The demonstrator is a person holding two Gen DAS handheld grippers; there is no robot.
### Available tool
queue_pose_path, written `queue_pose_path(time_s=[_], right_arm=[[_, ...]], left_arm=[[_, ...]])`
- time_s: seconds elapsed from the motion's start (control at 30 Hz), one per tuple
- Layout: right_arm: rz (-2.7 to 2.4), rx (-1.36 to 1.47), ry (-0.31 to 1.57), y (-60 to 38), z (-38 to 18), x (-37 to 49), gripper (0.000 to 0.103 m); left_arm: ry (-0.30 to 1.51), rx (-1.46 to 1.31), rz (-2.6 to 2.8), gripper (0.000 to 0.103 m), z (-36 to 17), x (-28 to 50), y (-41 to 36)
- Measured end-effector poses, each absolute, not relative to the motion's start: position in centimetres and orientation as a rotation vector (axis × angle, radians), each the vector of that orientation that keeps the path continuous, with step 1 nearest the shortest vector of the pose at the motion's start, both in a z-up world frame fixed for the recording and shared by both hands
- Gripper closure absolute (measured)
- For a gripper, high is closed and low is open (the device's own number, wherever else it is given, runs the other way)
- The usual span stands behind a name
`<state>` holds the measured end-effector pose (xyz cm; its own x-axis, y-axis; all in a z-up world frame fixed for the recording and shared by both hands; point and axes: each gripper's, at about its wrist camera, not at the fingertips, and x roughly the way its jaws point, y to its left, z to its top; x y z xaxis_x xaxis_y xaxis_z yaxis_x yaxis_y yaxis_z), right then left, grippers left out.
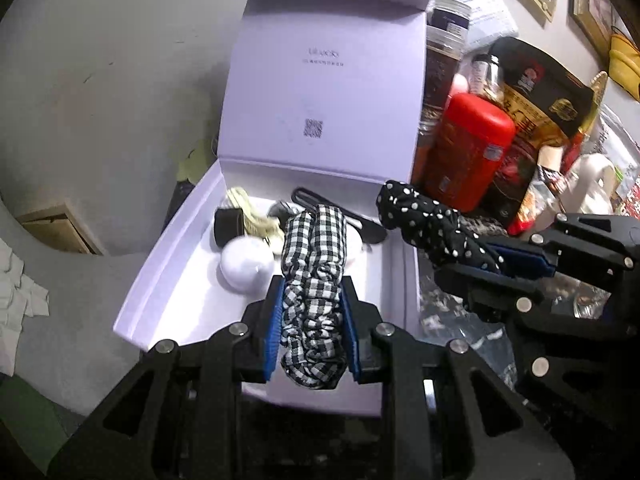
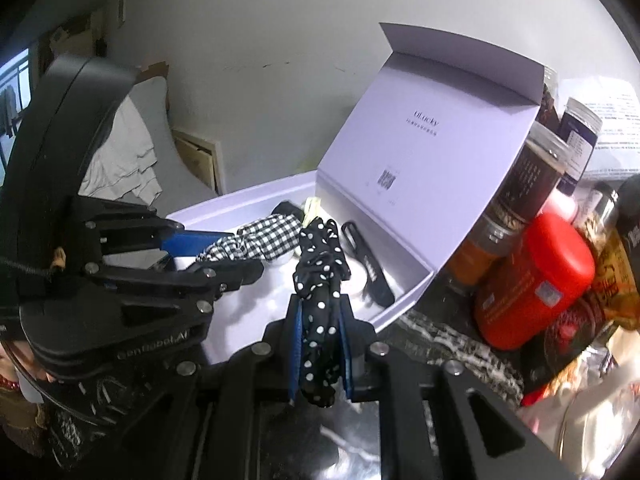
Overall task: Organize objects
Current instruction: 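Carry both scrunchies over the open white box and lower them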
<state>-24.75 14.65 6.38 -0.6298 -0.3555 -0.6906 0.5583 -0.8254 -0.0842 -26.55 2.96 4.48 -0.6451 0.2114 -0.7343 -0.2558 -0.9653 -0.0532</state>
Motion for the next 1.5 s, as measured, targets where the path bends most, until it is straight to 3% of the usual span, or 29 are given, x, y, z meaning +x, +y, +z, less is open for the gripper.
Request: queue_pose_path(time_s=[0.87, 1.5], right_arm=[[-2.415, 1.0, 0.313, 12.7, 3.9, -35.3, 0.088], [-2.355, 1.097, 0.264, 12.3, -0.2, -38.1, 0.087]], left_arm=[[0.07, -1.299, 2.667, 0.078, 2.0, -36.1, 0.5], [0.084, -1.368, 2.606, 0.078, -1.0, -37.6, 0.7]])
